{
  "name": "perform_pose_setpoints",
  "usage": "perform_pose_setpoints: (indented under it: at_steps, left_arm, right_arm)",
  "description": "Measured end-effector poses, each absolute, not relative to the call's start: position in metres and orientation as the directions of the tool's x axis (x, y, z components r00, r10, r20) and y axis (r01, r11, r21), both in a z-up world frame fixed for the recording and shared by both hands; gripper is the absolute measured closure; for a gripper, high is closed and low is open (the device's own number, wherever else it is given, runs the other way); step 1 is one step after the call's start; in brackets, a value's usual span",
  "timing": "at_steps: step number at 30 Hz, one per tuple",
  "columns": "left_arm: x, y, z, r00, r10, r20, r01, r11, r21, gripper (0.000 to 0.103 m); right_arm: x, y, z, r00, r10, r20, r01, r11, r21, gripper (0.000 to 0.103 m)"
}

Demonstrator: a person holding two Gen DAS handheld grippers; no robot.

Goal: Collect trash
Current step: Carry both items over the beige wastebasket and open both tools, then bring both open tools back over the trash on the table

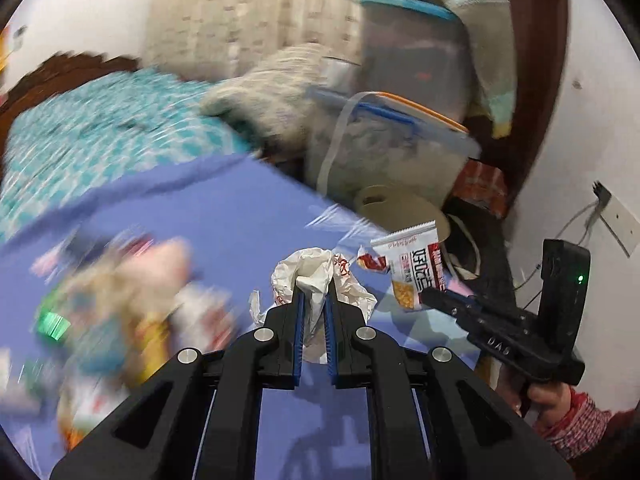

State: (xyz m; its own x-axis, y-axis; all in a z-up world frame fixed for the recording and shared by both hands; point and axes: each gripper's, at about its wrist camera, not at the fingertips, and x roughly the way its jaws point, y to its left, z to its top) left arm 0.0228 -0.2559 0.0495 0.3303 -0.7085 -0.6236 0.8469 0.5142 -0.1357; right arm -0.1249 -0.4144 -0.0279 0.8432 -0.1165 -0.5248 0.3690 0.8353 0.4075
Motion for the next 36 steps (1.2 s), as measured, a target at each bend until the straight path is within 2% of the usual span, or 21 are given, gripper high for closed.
perform_pose_setpoints:
  at_steps: [6,9,11,12,13,14,15,17,18,19,21,23,27,31,36]
  left_arm:
    - [0.035,-0.422,0.045,0.211,-0.732,-0.648,0.917,0.378,-0.129,0.094]
    - [0.047,-0.495,0.032,0.149,-0.721,-0.676,0.926,0.342,-0.161,0.092]
    - [0.054,-0.527,0.02,0.14,-0.701,-0.7,0.926,0.342,-0.157,0.087]
    - [0.057,-0.543,0.011,0.148,-0.683,-0.715,0.923,0.355,-0.148,0.071]
    - [0.061,-0.553,0.004,0.17,-0.659,-0.733,0.915,0.382,-0.131,0.046]
    - [0.064,-0.554,0.001,0.191,-0.651,-0.735,0.907,0.402,-0.121,0.041]
    - [0.068,-0.551,-0.001,0.209,-0.653,-0.728,0.9,0.42,-0.118,0.043]
    - [0.073,-0.539,0.001,0.209,-0.669,-0.713,0.892,0.43,-0.142,0.042]
    - [0.075,-0.529,0.003,0.208,-0.679,-0.704,0.888,0.432,-0.155,0.042]
    - [0.075,-0.52,0.008,0.213,-0.684,-0.697,0.886,0.436,-0.158,0.042]
    - [0.077,-0.495,0.015,0.225,-0.687,-0.691,0.877,0.452,-0.164,0.042]
    - [0.076,-0.464,0.025,0.24,-0.701,-0.672,0.863,0.471,-0.182,0.042]
    - [0.058,-0.386,0.043,0.37,-0.691,-0.621,0.832,0.543,-0.109,0.042]
    - [0.042,-0.308,0.041,0.553,-0.579,-0.599,0.735,0.678,0.023,0.039]
    - [0.034,-0.231,0.038,0.662,-0.482,-0.574,0.613,0.789,0.045,0.039]
  right_arm:
    - [-0.143,-0.527,-0.033,0.803,-0.247,-0.543,0.529,0.715,0.457,0.092]
    - [-0.134,-0.575,-0.043,0.774,-0.253,-0.58,0.57,0.677,0.465,0.091]
    - [-0.125,-0.596,-0.051,0.769,-0.232,-0.596,0.573,0.663,0.482,0.089]
    - [-0.119,-0.606,-0.056,0.769,-0.21,-0.603,0.571,0.65,0.501,0.089]
    - [-0.116,-0.61,-0.059,0.771,-0.191,-0.607,0.568,0.639,0.52,0.089]
    - [-0.113,-0.616,-0.064,0.773,-0.171,-0.61,0.568,0.616,0.547,0.089]
    - [-0.112,-0.619,-0.066,0.778,-0.164,-0.607,0.567,0.598,0.566,0.088]
    - [-0.115,-0.617,-0.067,0.785,-0.18,-0.592,0.568,0.592,0.572,0.074]
    - [-0.114,-0.616,-0.068,0.785,-0.191,-0.589,0.571,0.593,0.568,0.046]
    - [-0.116,-0.612,-0.067,0.783,-0.216,-0.583,0.579,0.595,0.558,0.023]
    - [-0.118,-0.603,-0.06,0.778,-0.274,-0.565,0.599,0.596,0.535,0.024]
    - [-0.12,-0.598,-0.053,0.795,-0.27,-0.543,0.581,0.597,0.554,0.025]
    - [-0.114,-0.552,-0.038,0.832,-0.234,-0.503,0.521,0.642,0.562,0.025]
    - [-0.098,-0.493,-0.034,0.853,-0.174,-0.492,0.463,0.688,0.559,0.025]
    - [-0.082,-0.4,-0.027,0.874,-0.113,-0.473,0.381,0.763,0.522,0.027]
